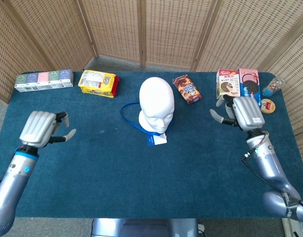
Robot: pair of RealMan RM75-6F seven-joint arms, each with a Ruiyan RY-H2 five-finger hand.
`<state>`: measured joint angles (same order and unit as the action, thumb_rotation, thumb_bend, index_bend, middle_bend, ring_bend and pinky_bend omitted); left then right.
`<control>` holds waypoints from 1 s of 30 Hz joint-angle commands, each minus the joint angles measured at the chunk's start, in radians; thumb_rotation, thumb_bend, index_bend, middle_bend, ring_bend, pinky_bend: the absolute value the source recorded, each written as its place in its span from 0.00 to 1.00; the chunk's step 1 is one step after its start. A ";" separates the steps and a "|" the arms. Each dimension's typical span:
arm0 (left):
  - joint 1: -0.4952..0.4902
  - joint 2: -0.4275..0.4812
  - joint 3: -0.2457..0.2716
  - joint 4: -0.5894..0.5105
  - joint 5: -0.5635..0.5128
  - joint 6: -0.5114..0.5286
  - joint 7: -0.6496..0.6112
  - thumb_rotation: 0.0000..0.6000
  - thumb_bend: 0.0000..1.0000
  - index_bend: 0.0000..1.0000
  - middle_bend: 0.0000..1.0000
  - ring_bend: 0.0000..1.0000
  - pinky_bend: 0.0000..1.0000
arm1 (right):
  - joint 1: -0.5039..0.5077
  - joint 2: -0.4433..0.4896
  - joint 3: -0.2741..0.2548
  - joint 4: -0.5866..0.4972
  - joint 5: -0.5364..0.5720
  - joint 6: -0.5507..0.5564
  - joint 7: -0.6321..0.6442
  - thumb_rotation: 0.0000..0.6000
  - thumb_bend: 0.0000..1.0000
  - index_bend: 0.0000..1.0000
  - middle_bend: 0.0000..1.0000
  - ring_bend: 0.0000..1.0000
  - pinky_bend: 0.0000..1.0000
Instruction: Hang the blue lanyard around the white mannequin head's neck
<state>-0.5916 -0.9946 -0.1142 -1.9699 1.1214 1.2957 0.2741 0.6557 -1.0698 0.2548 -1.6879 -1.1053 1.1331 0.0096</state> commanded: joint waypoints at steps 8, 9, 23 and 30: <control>0.246 -0.003 0.153 0.028 0.197 0.181 -0.114 0.66 0.28 0.57 0.82 0.70 0.69 | -0.167 0.010 -0.098 -0.119 -0.091 0.172 -0.080 0.19 0.36 0.47 0.83 0.96 1.00; 0.265 -0.008 0.164 0.036 0.212 0.194 -0.122 0.66 0.28 0.57 0.82 0.69 0.68 | -0.181 0.008 -0.107 -0.127 -0.098 0.186 -0.091 0.19 0.36 0.47 0.83 0.96 1.00; 0.457 -0.100 0.244 0.159 0.377 0.332 -0.136 0.65 0.28 0.57 0.81 0.69 0.65 | -0.342 -0.036 -0.182 -0.151 -0.170 0.328 -0.156 0.20 0.38 0.48 0.83 0.96 1.00; 0.522 -0.134 0.252 0.190 0.400 0.357 -0.169 0.65 0.28 0.57 0.81 0.69 0.65 | -0.398 -0.053 -0.195 -0.130 -0.183 0.357 -0.154 0.20 0.39 0.48 0.83 0.96 1.00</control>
<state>-0.0740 -1.1250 0.1381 -1.7831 1.5184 1.6510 0.1093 0.2624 -1.1207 0.0614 -1.8208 -1.2860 1.4879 -0.1455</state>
